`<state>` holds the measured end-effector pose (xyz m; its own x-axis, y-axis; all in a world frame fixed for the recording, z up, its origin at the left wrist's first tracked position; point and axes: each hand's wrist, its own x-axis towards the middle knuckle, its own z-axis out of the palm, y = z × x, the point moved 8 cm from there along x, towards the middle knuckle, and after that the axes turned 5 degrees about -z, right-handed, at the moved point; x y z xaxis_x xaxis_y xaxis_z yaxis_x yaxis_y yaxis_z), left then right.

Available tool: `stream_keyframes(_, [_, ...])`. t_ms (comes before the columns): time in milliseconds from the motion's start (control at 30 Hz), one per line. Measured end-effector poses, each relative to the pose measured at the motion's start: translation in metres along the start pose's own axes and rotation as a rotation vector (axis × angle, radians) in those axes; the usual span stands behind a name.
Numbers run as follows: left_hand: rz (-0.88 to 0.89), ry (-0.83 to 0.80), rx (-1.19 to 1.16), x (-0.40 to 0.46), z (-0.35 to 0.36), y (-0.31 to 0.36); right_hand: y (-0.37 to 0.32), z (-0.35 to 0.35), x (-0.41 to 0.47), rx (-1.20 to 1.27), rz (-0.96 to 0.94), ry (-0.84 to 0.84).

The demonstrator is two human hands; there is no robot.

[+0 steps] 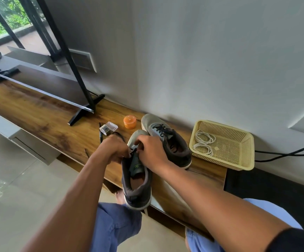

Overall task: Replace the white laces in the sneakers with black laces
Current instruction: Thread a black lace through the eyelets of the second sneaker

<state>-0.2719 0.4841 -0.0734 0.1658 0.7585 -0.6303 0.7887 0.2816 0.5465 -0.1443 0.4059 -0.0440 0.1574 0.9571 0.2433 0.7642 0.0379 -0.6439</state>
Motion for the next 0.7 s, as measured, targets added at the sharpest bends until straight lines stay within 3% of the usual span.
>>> stream_keyframes(700, [-0.033, -0.042, -0.095, 0.004, 0.004, -0.005, 0.012, 0.018, -0.01, 0.025, 0.14, 0.116])
